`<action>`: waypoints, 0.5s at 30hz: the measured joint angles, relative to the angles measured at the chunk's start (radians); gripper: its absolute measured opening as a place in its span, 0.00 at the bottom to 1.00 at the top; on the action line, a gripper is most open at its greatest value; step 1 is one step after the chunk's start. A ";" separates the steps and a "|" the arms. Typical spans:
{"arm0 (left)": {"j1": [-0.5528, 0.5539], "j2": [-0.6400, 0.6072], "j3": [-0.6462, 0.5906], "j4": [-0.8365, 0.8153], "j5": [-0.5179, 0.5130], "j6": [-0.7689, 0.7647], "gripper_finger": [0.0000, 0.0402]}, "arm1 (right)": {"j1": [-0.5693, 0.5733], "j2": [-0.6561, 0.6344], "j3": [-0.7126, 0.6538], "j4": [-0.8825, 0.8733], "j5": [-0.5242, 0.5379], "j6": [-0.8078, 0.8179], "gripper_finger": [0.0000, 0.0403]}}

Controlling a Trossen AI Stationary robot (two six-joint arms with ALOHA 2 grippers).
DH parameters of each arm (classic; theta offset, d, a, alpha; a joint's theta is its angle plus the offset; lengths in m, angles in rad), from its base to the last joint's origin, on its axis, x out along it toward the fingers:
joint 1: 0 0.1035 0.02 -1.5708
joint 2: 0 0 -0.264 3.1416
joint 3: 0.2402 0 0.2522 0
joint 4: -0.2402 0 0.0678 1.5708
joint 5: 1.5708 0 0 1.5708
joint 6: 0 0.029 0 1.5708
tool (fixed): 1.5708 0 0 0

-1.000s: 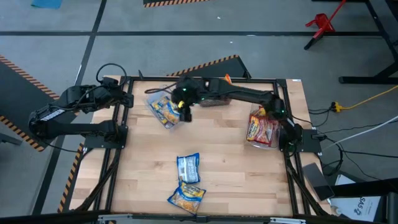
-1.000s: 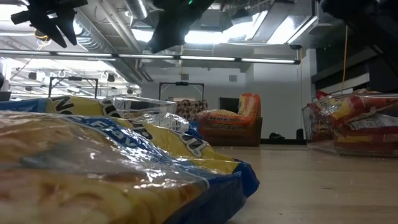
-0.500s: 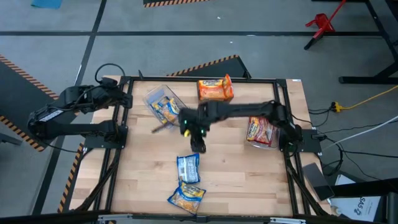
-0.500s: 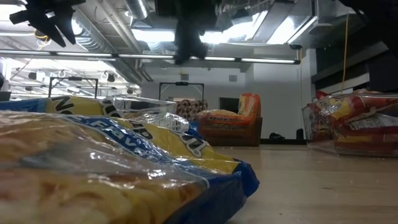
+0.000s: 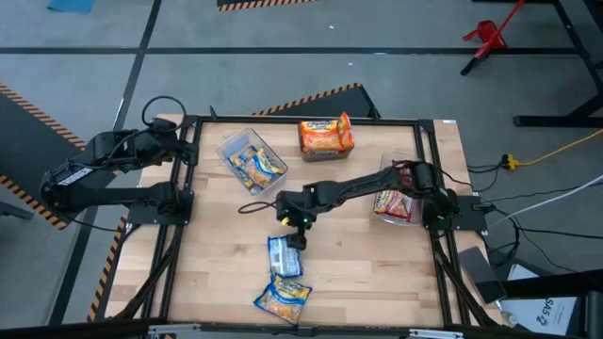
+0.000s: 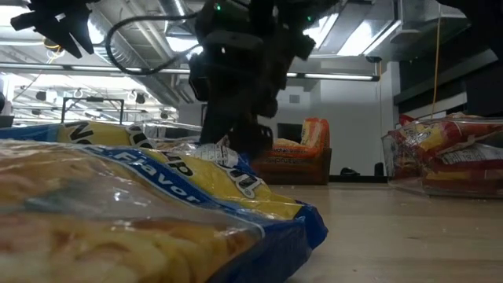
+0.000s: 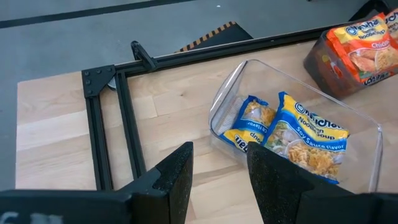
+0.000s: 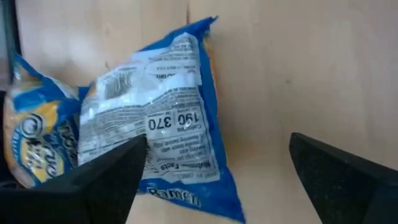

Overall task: Sort Maruchan noodles
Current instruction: Put the blue noodle pack into the left transparent bin

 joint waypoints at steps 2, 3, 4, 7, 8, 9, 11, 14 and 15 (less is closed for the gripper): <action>0.000 0.001 0.000 0.000 0.001 0.007 0.36 | 0.000 0.000 -0.036 0.059 -0.008 0.020 0.95; 0.000 0.000 0.000 0.000 0.001 0.007 0.36 | 0.000 -0.001 -0.052 0.084 -0.020 0.028 0.95; 0.000 0.000 0.000 0.000 0.001 0.007 0.36 | 0.000 -0.002 -0.064 0.106 -0.037 0.037 0.95; 0.000 0.001 0.000 0.000 0.001 0.007 0.36 | 0.010 -0.002 -0.084 0.150 -0.062 0.045 0.93; 0.000 0.000 0.000 0.000 0.000 0.007 0.36 | 0.014 -0.002 -0.085 0.152 -0.064 0.044 0.91; 0.000 0.000 0.000 0.000 -0.001 0.007 0.36 | 0.018 -0.002 -0.085 0.151 -0.064 0.043 0.89; 0.000 0.000 0.000 0.000 -0.008 0.007 0.36 | 0.018 -0.002 -0.085 0.152 -0.062 0.043 0.84; 0.000 0.000 0.000 0.000 -0.012 0.007 0.36 | 0.018 -0.003 -0.085 0.152 -0.062 0.044 0.72; 0.000 0.000 0.000 0.001 -0.012 0.007 0.36 | 0.018 -0.003 -0.084 0.151 -0.061 0.044 0.67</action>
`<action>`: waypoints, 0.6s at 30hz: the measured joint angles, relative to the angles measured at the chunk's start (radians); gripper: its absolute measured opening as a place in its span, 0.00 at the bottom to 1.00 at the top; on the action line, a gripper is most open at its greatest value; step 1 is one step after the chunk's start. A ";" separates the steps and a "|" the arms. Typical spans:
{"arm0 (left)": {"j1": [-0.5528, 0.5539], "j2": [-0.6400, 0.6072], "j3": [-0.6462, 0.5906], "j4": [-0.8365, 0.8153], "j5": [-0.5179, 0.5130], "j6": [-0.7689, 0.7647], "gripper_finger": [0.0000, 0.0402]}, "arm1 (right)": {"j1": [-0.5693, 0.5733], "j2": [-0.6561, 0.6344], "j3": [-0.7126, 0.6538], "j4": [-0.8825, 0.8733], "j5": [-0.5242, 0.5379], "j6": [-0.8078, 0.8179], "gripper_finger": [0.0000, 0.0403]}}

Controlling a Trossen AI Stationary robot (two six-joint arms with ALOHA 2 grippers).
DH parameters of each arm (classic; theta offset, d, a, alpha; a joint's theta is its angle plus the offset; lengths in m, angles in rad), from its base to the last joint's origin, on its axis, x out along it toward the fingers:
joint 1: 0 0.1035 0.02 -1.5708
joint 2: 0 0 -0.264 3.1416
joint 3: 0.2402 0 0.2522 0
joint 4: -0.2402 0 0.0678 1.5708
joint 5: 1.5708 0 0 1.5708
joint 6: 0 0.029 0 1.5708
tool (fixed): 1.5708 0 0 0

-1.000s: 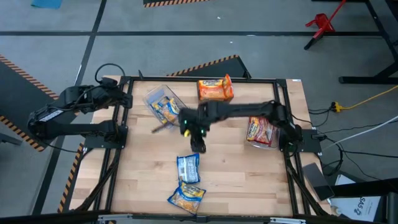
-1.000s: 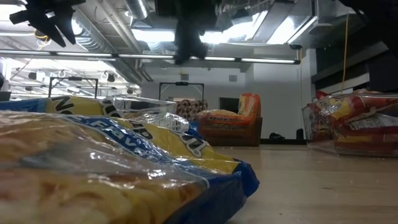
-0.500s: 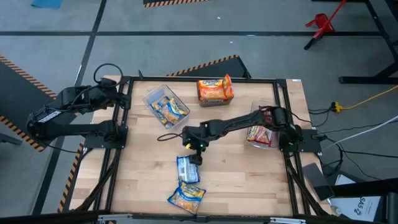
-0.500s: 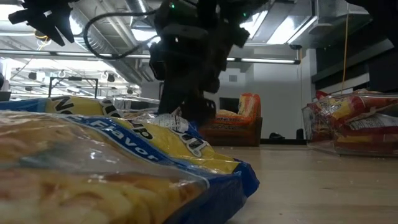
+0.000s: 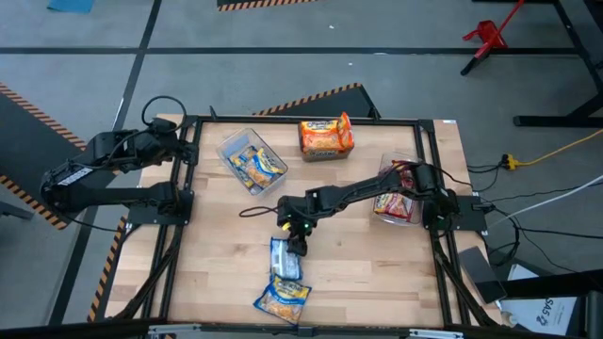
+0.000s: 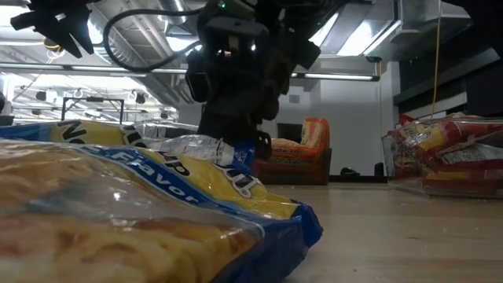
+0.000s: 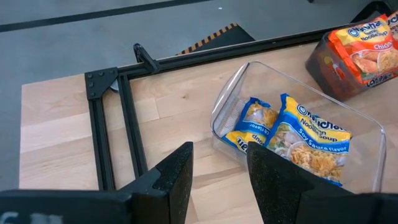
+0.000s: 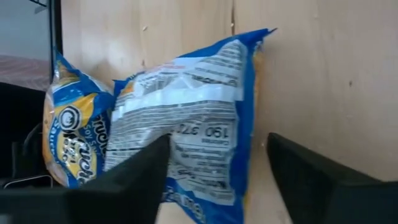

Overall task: Sort Maruchan noodles
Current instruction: Put the blue noodle pack into the left transparent bin

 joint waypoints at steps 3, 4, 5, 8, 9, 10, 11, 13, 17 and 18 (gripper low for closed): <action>0.000 0.000 0.000 0.000 0.000 0.000 0.36 | 0.000 -0.001 0.001 0.000 -0.008 0.000 0.52; 0.000 0.000 0.000 0.000 0.000 0.000 0.36 | 0.000 -0.002 0.001 0.000 -0.013 0.000 0.46; 0.000 0.000 0.000 0.000 -0.001 0.000 0.36 | 0.000 -0.002 0.001 0.000 -0.020 -0.001 0.41; 0.000 0.000 0.000 0.000 -0.001 0.000 0.36 | 0.000 -0.002 0.002 0.004 -0.030 -0.003 0.25; 0.000 0.000 0.000 0.000 -0.001 0.000 0.36 | 0.000 -0.003 0.002 0.001 -0.030 -0.003 0.20; 0.000 0.000 0.000 0.000 -0.001 0.000 0.36 | 0.000 -0.003 0.002 0.003 -0.027 -0.003 0.15; 0.000 0.000 0.000 0.000 -0.001 0.000 0.36 | -0.002 -0.003 0.006 0.000 -0.023 -0.003 0.10; 0.000 0.000 0.000 0.000 -0.001 0.000 0.36 | -0.004 -0.003 0.015 -0.011 -0.022 -0.003 0.03; 0.000 0.000 0.000 0.000 -0.002 0.000 0.36 | -0.009 0.003 0.056 -0.045 0.010 -0.003 0.03; 0.000 0.000 0.000 0.000 -0.001 0.000 0.36 | -0.009 0.005 0.078 -0.071 0.029 -0.012 0.02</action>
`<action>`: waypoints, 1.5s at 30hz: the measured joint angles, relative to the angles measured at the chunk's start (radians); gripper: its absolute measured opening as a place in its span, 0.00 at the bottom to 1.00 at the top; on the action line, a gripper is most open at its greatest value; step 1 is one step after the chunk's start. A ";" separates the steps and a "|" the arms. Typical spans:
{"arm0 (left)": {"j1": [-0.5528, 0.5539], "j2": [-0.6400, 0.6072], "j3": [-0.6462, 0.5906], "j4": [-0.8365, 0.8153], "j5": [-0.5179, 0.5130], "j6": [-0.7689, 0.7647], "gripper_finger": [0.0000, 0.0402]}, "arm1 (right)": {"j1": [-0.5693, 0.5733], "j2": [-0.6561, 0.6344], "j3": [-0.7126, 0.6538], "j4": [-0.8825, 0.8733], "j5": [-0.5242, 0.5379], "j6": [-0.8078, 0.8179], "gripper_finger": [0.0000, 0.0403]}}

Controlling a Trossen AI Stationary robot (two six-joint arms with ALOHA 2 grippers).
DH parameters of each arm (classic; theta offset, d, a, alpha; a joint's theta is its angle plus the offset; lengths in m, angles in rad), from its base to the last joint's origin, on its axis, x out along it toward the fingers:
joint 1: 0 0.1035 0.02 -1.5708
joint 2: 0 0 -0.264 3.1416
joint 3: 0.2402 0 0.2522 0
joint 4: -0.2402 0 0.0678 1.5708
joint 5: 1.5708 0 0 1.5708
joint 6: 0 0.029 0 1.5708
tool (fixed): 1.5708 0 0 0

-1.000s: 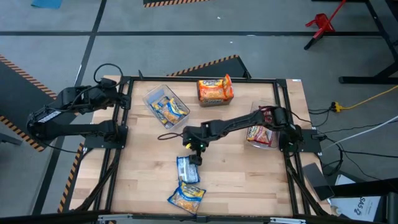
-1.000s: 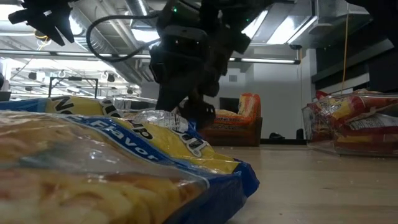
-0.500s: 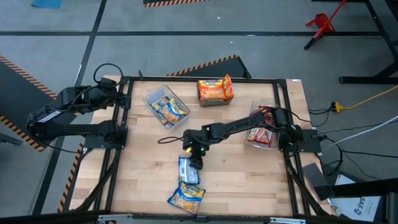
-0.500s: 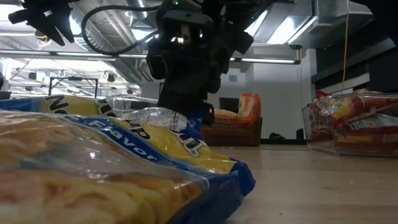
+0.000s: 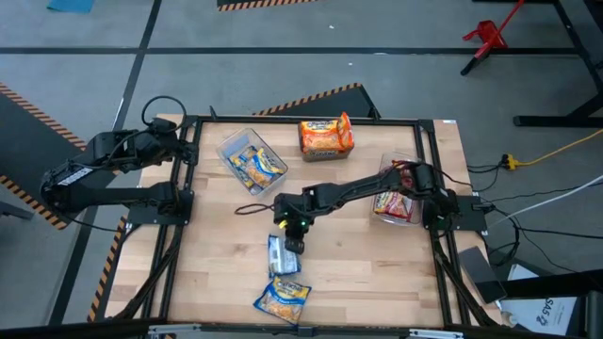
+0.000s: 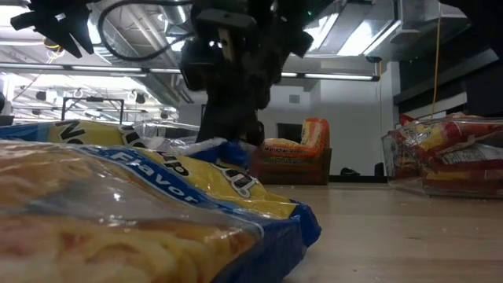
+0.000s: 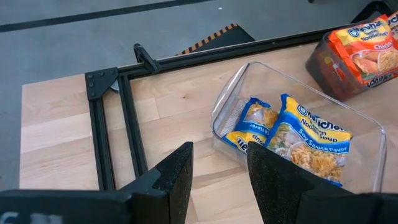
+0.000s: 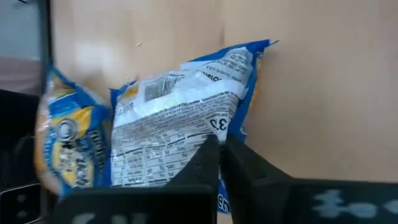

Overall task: Sort Maruchan noodles
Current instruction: Put the blue noodle pack into the left transparent bin

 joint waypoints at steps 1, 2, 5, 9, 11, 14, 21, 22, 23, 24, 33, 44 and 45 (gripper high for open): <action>0.000 0.000 0.000 0.000 0.000 0.000 0.36 | -0.003 0.002 0.025 -0.030 0.021 -0.022 0.01; 0.000 0.000 0.000 0.000 0.000 0.000 0.36 | -0.005 0.003 0.051 -0.060 0.044 -0.046 0.00; 0.000 0.000 0.000 0.000 0.000 0.000 0.36 | -0.015 0.003 0.140 -0.136 0.126 -0.108 0.00; 0.000 0.000 0.000 0.000 0.000 0.000 0.36 | -0.034 0.003 0.267 -0.252 0.187 -0.195 0.00; 0.000 0.000 0.000 0.000 0.000 0.000 0.36 | -0.044 0.002 0.333 -0.287 0.199 -0.230 0.00; 0.000 0.000 0.000 0.000 0.000 -0.001 0.36 | -0.059 0.002 0.421 -0.352 0.195 -0.282 0.00; 0.000 0.000 0.000 0.000 0.000 -0.002 0.36 | -0.075 -0.002 0.454 -0.627 0.154 -0.162 0.19; 0.000 0.000 0.000 0.000 0.001 -0.002 0.36 | -0.068 -0.002 0.443 -0.650 0.158 -0.133 0.26; 0.000 0.000 0.000 0.000 0.001 0.000 0.36 | -0.060 -0.003 0.425 -0.658 0.157 -0.103 0.32; 0.000 0.000 0.000 0.000 0.002 0.000 0.36 | -0.049 -0.003 0.405 -0.660 0.153 -0.067 0.40; 0.000 0.000 0.000 -0.007 0.009 0.041 0.36 | 0.072 -0.001 0.173 -0.395 0.277 0.352 0.95; 0.000 -0.005 0.000 -0.017 0.028 0.054 0.36 | 0.072 -0.005 -0.120 0.141 0.372 0.563 0.87; 0.000 -0.006 0.000 -0.017 0.028 0.054 0.36 | 0.072 -0.003 -0.134 0.183 0.368 0.568 0.86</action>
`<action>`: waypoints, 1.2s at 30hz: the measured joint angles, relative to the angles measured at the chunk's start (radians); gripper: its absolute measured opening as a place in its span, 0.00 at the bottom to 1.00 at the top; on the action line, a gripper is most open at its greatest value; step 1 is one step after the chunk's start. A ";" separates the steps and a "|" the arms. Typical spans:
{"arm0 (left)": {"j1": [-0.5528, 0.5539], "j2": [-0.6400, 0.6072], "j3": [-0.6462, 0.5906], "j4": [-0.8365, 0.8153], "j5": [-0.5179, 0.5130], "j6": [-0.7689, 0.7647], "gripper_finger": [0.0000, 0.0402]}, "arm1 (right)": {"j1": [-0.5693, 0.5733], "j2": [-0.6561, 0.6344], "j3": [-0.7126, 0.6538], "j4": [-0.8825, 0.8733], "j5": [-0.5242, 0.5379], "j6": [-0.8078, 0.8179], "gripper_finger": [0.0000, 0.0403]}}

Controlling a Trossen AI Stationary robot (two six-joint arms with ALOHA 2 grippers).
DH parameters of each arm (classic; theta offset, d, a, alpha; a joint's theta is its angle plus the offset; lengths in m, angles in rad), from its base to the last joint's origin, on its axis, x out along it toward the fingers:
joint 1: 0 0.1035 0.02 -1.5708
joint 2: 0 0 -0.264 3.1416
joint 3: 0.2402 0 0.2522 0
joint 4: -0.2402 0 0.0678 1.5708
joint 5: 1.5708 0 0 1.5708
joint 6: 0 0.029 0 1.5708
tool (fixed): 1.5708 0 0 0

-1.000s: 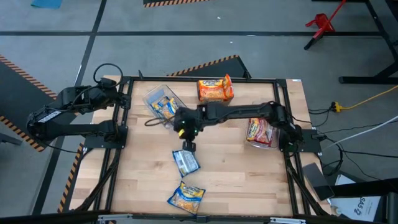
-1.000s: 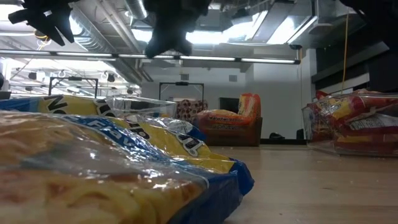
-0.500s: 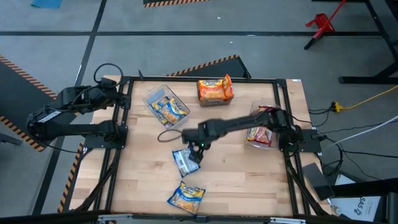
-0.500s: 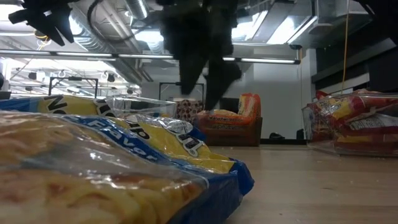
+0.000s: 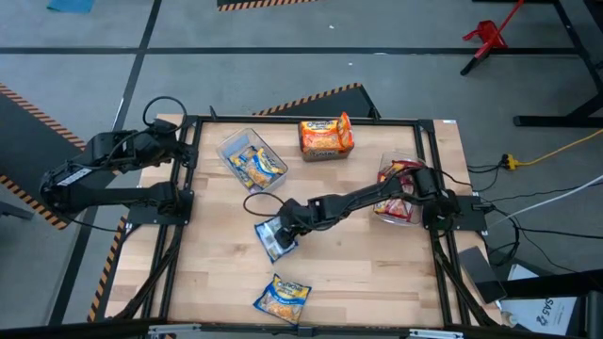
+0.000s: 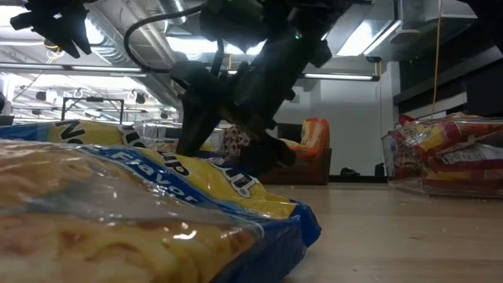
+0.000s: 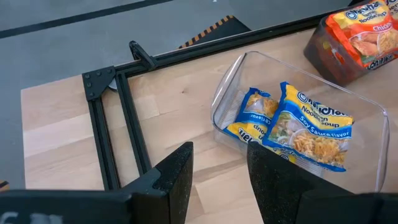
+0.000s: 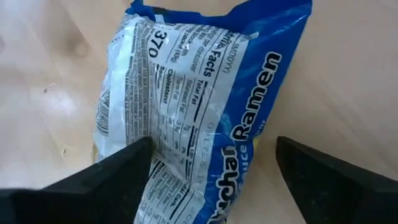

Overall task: Sort Maruchan noodles
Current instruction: Put the blue noodle pack into the left transparent bin

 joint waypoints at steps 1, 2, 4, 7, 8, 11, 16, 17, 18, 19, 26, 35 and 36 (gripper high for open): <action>0.000 0.000 0.000 0.000 0.000 0.000 0.36 | 0.000 0.000 -0.009 0.019 -0.004 0.000 0.85; 0.000 0.000 0.000 0.000 0.000 0.000 0.36 | 0.000 0.000 -0.014 0.026 -0.005 -0.002 0.83; 0.000 0.000 0.000 0.000 -0.001 0.000 0.36 | 0.000 0.008 -0.017 0.025 -0.001 -0.007 0.77; 0.000 0.000 0.000 0.000 -0.008 0.000 0.36 | -0.001 0.010 -0.018 0.015 0.000 -0.016 0.61; 0.000 0.000 0.000 0.000 -0.009 0.000 0.36 | -0.001 0.011 -0.019 0.016 -0.001 -0.025 0.54; 0.000 0.000 0.000 0.000 -0.009 0.001 0.36 | -0.001 0.015 -0.019 0.027 -0.013 -0.037 0.33; 0.000 0.000 0.000 0.000 -0.010 0.001 0.36 | -0.001 0.018 -0.002 0.017 -0.063 -0.071 0.04; 0.000 0.000 0.000 0.000 -0.010 0.001 0.36 | 0.001 0.020 0.009 0.011 -0.078 -0.082 0.04; 0.000 0.000 0.000 0.000 -0.010 0.001 0.36 | 0.002 0.021 0.020 0.001 -0.092 -0.085 0.05; 0.000 0.000 0.000 0.000 -0.010 0.001 0.36 | 0.003 0.023 0.033 -0.013 -0.103 -0.085 0.05; 0.000 0.000 0.000 0.001 -0.010 0.001 0.36 | -0.005 0.010 0.178 -0.136 -0.111 -0.167 0.02; 0.000 -0.015 0.000 -0.001 -0.010 0.001 0.36 | -0.101 0.001 0.478 -0.355 -0.106 -0.384 0.01; 0.000 -0.018 0.000 -0.001 -0.010 0.001 0.36 | -0.122 0.001 0.509 -0.372 -0.105 -0.410 0.01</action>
